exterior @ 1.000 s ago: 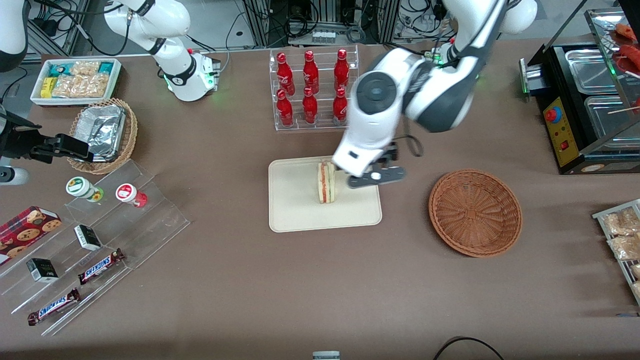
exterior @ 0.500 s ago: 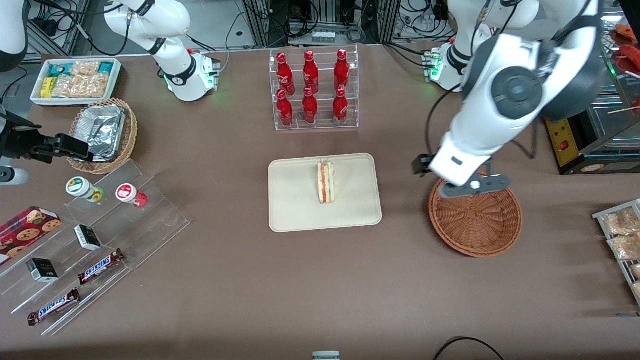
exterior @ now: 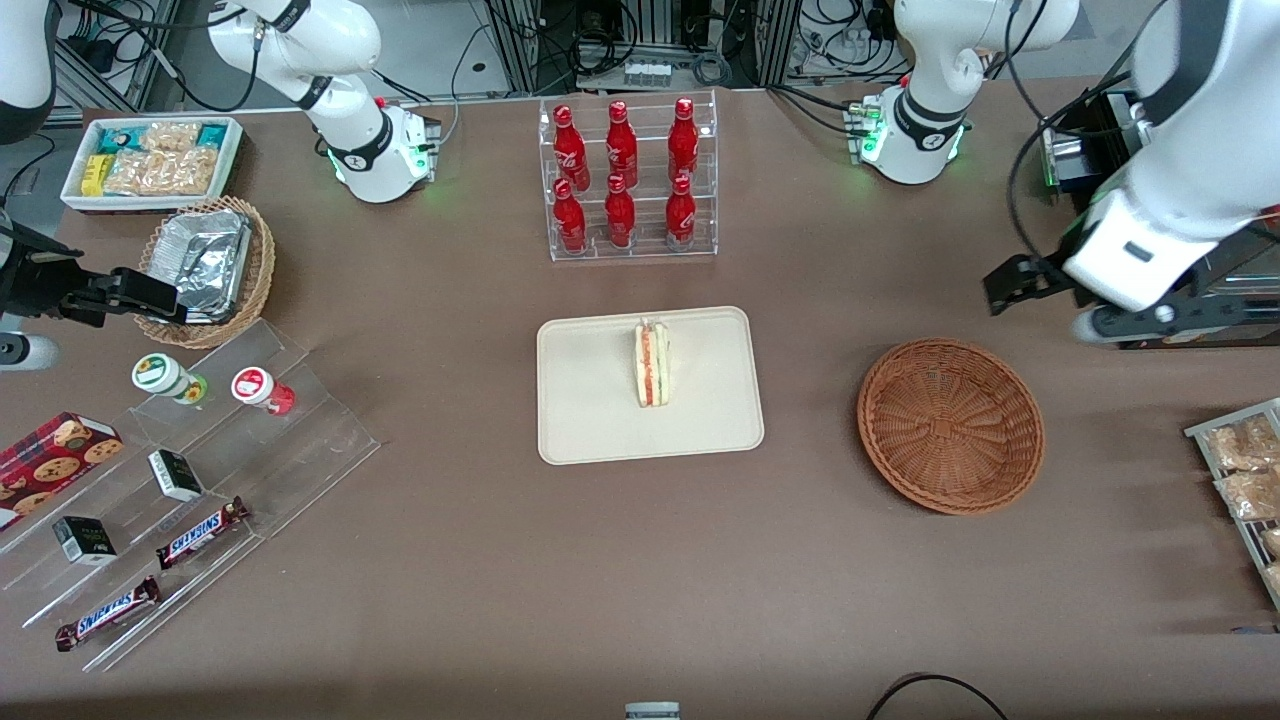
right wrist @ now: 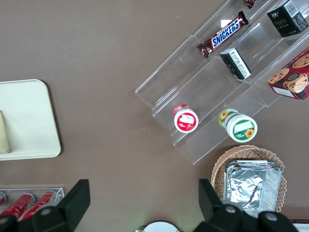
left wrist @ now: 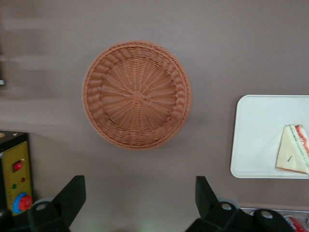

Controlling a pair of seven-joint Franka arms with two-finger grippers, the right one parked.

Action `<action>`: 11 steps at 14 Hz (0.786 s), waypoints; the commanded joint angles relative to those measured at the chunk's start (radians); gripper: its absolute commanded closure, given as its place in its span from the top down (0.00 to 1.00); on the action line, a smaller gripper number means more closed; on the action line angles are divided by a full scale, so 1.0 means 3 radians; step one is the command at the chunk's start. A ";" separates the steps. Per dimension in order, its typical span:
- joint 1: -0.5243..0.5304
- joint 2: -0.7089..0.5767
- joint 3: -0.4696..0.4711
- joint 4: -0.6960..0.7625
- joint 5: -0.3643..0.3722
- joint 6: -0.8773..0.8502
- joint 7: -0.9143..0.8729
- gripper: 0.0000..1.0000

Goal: Place sandwich from basket to tray

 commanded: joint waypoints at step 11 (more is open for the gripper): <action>0.0398 0.0131 -0.0081 0.0253 -0.0108 0.0024 0.0385 1.00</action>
